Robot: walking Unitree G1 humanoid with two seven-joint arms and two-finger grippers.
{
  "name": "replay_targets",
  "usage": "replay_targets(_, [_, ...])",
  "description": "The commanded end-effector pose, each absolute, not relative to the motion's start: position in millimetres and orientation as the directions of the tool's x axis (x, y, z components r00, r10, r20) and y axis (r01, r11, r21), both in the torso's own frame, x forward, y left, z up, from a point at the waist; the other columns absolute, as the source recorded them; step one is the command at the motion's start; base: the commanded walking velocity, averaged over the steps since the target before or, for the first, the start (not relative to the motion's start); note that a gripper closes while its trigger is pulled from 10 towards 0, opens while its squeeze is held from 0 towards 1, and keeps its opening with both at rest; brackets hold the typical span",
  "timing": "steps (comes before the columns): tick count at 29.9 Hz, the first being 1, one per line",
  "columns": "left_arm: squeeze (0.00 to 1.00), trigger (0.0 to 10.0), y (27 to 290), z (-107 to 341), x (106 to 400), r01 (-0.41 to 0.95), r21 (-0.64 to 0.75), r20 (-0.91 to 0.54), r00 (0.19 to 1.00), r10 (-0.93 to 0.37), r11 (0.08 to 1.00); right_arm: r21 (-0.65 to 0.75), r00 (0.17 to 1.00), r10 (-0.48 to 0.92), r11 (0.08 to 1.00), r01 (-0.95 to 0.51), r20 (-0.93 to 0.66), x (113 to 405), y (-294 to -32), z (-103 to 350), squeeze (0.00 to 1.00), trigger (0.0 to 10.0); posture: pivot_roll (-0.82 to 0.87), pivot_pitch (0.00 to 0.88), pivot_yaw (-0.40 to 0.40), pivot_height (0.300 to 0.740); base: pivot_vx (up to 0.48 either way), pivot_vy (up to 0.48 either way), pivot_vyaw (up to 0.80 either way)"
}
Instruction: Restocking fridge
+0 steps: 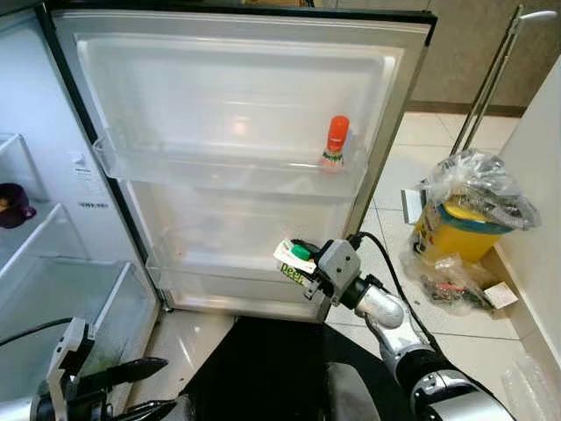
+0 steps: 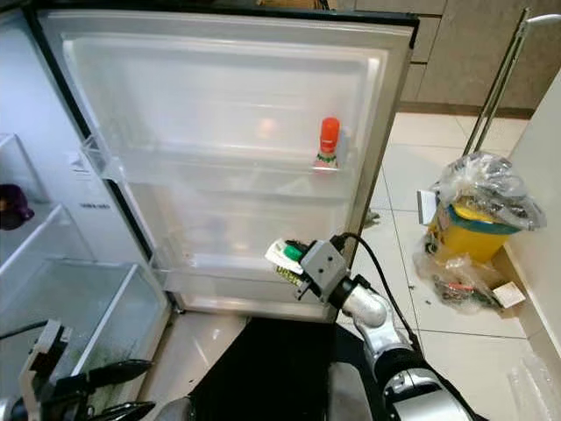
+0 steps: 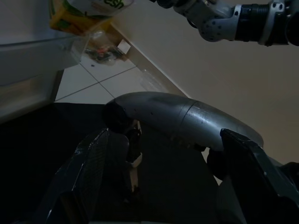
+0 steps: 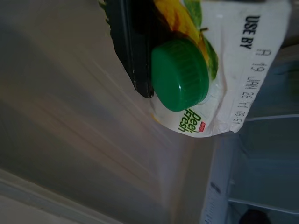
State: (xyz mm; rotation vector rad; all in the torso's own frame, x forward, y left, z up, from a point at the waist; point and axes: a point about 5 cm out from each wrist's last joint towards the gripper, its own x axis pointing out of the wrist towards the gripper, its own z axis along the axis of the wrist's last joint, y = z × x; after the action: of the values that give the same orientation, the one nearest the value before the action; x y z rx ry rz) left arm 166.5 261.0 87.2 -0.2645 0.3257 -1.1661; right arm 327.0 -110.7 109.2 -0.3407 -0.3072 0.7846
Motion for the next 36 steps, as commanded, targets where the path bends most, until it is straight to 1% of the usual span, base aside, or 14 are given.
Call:
replay_targets(1, [0.0, 10.0, 267.7, 92.3, 164.8, 0.85, -0.362, -0.142, 0.355, -0.924, 0.382, -0.397, 0.646, 0.754, 0.633, -0.664, 0.122, 323.9, -104.9, 103.9, 0.0, 10.0, 0.03, 0.195, -0.036, 0.551, 0.0, 0.0, 0.0])
replay_targets(4, [0.0, 10.0, 267.5, 92.9, 164.6, 0.851, -0.362, -0.144, 0.353, -0.925, 0.381, -0.404, 0.627, 0.77, 0.614, -0.678, 0.118, 323.6, -102.1, 104.7, 0.0, 10.0, 0.03, 0.197, -0.036, 0.551, 0.0, 0.0, 0.0])
replay_targets(6, [0.0, 10.0, 267.0, 94.0, 163.9, 0.851, -0.364, -0.145, 0.35, -0.926, 0.379, -0.424, 0.57, 0.814, 0.559, -0.713, 0.114, 321.6, -96.4, 107.5, 0.0, 10.0, 0.03, 0.202, -0.038, 0.551, 0.0, 0.0, 0.0])
replay_targets(8, [0.0, 10.0, 267.0, 94.0, 163.9, 0.851, -0.364, -0.145, 0.35, -0.926, 0.379, -0.424, 0.57, 0.814, 0.559, -0.713, 0.114, 321.6, -96.4, 107.5, 0.0, 10.0, 0.03, 0.202, -0.038, 0.551, 0.0, 0.0, 0.0])
replay_targets(10, [0.0, 10.0, 266.8, 94.2, 163.8, 0.851, -0.365, -0.145, 0.348, -0.926, 0.377, -0.439, 0.537, 0.836, 0.528, -0.727, 0.114, 320.2, -93.8, 109.6, 0.0, 10.0, 0.03, 0.203, -0.038, 0.551, 0.0, 0.0, 0.0])
replay_targets(13, [0.0, 10.0, 265.3, 94.6, 163.3, 0.852, -0.367, -0.144, 0.345, -0.928, 0.374, -0.553, 0.449, 0.887, 0.429, -0.715, 0.108, 319.8, -89.5, 122.9, 0.0, 10.0, 0.03, 0.205, -0.041, 0.551, 0.0, 0.0, 0.0])
replay_targets(16, [0.0, 10.0, 264.8, 94.8, 163.0, 0.852, -0.368, -0.144, 0.344, -0.928, 0.373, -0.583, 0.427, 0.898, 0.403, -0.706, 0.103, 319.9, -88.8, 126.6, 0.0, 10.0, 0.03, 0.205, -0.041, 0.551, 0.0, 0.0, 0.0])
replay_targets(18, [0.0, 10.0, 264.5, 95.2, 162.1, 0.851, -0.369, -0.145, 0.345, -0.927, 0.374, -0.651, 0.369, 0.926, 0.329, -0.684, 0.081, 319.1, -85.5, 133.7, 0.0, 10.0, 0.03, 0.207, -0.045, 0.551, 0.0, 0.0, 0.0])
replay_targets(22, [0.0, 10.0, 264.3, 95.8, 160.8, 0.85, -0.37, -0.146, 0.345, -0.927, 0.375, -0.682, 0.33, 0.943, 0.271, -0.679, 0.046, 317.9, -83.5, 134.7, 0.0, 10.0, 0.04, 0.209, -0.048, 0.551, 0.0, 0.0, 0.0])
replay_targets(23, [0.0, 10.0, 264.3, 95.8, 160.8, 0.85, -0.37, -0.146, 0.345, -0.927, 0.375, -0.682, 0.33, 0.943, 0.271, -0.679, 0.046, 317.9, -83.5, 134.7, 0.0, 10.0, 0.04, 0.209, -0.048, 0.551, 0.0, 0.0, 0.0])
replay_targets(25, [0.0, 10.0, 264.3, 96.0, 159.9, 0.85, -0.37, -0.147, 0.346, -0.927, 0.376, -0.71, 0.309, 0.951, 0.212, -0.671, -0.009, 315.9, -84.3, 130.8, 0.0, 10.0, 0.04, 0.209, -0.048, 0.551, 0.0, 0.0, 0.0])
replay_targets(31, [0.0, 10.0, 264.3, 96.5, 158.4, 0.848, -0.372, -0.149, 0.346, -0.926, 0.377, -0.742, 0.319, 0.944, 0.153, -0.653, -0.086, 316.6, -89.5, 125.7, 0.0, 10.0, 0.04, 0.213, -0.048, 0.551, 0.0, 0.0, 0.0])
replay_targets(35, [0.0, 10.0, 264.3, 96.8, 158.1, 0.848, -0.373, -0.149, 0.346, -0.926, 0.377, -0.762, 0.34, 0.932, 0.126, -0.635, -0.129, 318.7, -94.3, 123.7, 0.0, 10.0, 0.04, 0.213, -0.048, 0.551, 0.0, 0.0, 0.0])
replay_targets(36, [0.0, 10.0, 264.2, 97.1, 158.0, 0.848, -0.374, -0.149, 0.345, -0.927, 0.376, -0.772, 0.373, 0.917, 0.131, -0.621, -0.145, 322.2, -98.4, 124.0, 0.0, 10.0, 0.04, 0.215, -0.048, 0.551, 0.0, 0.0, 0.0])
